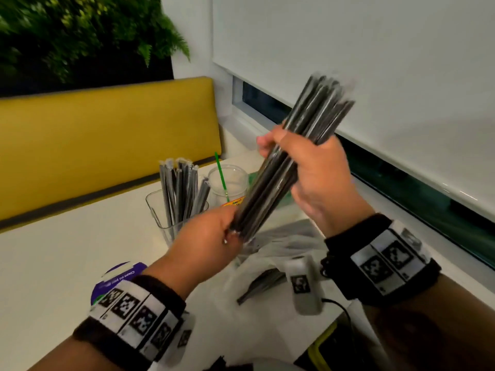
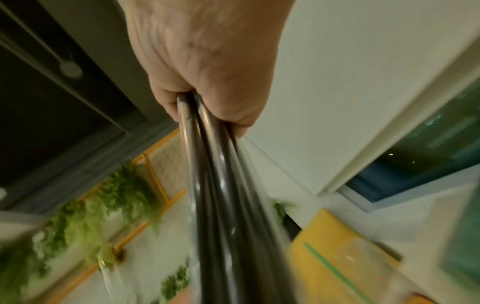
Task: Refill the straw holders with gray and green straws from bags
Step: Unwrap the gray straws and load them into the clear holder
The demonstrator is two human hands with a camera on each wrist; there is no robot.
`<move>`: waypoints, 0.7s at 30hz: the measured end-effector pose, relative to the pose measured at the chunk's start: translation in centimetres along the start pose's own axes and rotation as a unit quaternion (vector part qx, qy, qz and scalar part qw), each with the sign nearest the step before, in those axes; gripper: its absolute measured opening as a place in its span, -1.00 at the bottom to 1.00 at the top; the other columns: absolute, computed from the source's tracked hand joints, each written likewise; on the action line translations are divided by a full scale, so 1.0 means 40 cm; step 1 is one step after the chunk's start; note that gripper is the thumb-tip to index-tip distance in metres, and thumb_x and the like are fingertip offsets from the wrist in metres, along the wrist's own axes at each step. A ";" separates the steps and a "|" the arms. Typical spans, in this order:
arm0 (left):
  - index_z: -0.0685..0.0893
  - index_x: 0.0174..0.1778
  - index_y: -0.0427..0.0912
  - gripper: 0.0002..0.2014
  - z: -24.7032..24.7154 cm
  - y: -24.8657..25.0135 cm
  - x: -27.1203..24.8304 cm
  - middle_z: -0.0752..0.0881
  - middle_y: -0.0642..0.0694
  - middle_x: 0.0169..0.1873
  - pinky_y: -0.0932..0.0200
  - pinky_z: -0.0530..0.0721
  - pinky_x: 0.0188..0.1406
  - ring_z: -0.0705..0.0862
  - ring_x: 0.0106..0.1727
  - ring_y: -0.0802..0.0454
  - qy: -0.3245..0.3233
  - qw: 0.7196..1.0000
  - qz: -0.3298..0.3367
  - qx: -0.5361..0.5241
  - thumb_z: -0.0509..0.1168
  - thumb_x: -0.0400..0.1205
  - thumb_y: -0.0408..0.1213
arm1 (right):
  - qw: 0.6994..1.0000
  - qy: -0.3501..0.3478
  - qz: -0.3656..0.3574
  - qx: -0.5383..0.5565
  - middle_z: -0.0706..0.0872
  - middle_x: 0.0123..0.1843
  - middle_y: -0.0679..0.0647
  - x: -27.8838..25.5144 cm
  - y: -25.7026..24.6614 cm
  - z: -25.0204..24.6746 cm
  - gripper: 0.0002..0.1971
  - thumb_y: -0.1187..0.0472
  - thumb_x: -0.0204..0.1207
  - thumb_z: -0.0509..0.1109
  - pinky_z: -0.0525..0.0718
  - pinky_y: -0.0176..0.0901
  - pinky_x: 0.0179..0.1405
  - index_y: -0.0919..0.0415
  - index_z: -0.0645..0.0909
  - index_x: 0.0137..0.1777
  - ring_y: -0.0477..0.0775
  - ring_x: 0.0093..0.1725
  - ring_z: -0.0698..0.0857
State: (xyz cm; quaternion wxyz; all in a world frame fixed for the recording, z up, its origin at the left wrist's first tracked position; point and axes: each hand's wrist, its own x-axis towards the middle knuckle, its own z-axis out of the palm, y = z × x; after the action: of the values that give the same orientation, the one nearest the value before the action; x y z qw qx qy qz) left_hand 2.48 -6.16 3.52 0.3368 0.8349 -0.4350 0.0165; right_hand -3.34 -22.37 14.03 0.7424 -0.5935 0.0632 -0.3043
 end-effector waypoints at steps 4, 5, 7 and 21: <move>0.63 0.26 -0.09 -0.62 -0.084 -0.054 -0.020 0.70 0.09 -0.06 0.20 0.62 0.02 0.66 -0.02 0.17 0.288 0.952 -0.032 -0.099 0.22 0.50 -0.29 | 0.988 0.005 -0.045 0.150 0.66 -0.27 0.29 0.072 -0.049 0.093 -0.86 0.52 0.45 0.41 0.74 0.16 0.06 0.51 0.58 -0.01 0.20 -0.21 0.74; 0.59 0.31 -0.18 -0.57 -0.089 -0.078 -0.019 0.69 -0.01 0.09 0.12 0.59 0.20 0.65 0.14 0.05 0.329 0.935 -0.050 -0.124 0.19 0.49 -0.31 | 0.987 0.015 -0.054 0.151 0.66 -0.24 0.32 0.086 -0.039 0.124 -0.80 0.50 0.43 0.42 0.74 0.14 0.03 0.54 0.58 0.04 0.22 -0.20 0.73; 0.51 0.45 -0.19 -0.51 -0.077 -0.130 -0.008 0.60 -0.08 0.35 -0.01 0.49 0.45 0.57 0.39 -0.07 0.353 0.910 -0.136 -0.172 0.11 0.55 -0.31 | 0.992 0.047 -0.062 0.097 0.72 -0.21 0.31 0.098 0.006 0.184 -0.75 0.38 0.38 0.49 0.75 0.08 -0.03 0.48 0.61 0.01 0.27 -0.17 0.75; 0.50 0.50 0.00 -0.52 -0.007 -0.249 0.028 0.58 -0.02 0.42 -0.03 0.49 0.50 0.53 0.42 0.04 0.289 0.810 -0.380 -0.339 -0.04 0.71 -0.37 | 0.946 -0.108 -0.055 -0.299 0.39 0.55 0.08 0.001 0.291 0.219 0.11 0.03 0.23 0.70 0.42 -0.09 0.53 -0.05 0.00 0.63 -0.01 0.53 0.41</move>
State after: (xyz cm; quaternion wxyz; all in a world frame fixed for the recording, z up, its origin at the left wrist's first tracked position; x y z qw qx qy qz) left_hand 10.59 -2.86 -1.34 0.6881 0.7230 0.0568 -0.0210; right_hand 5.09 -13.72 5.85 0.5150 -0.8202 0.0380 -0.2461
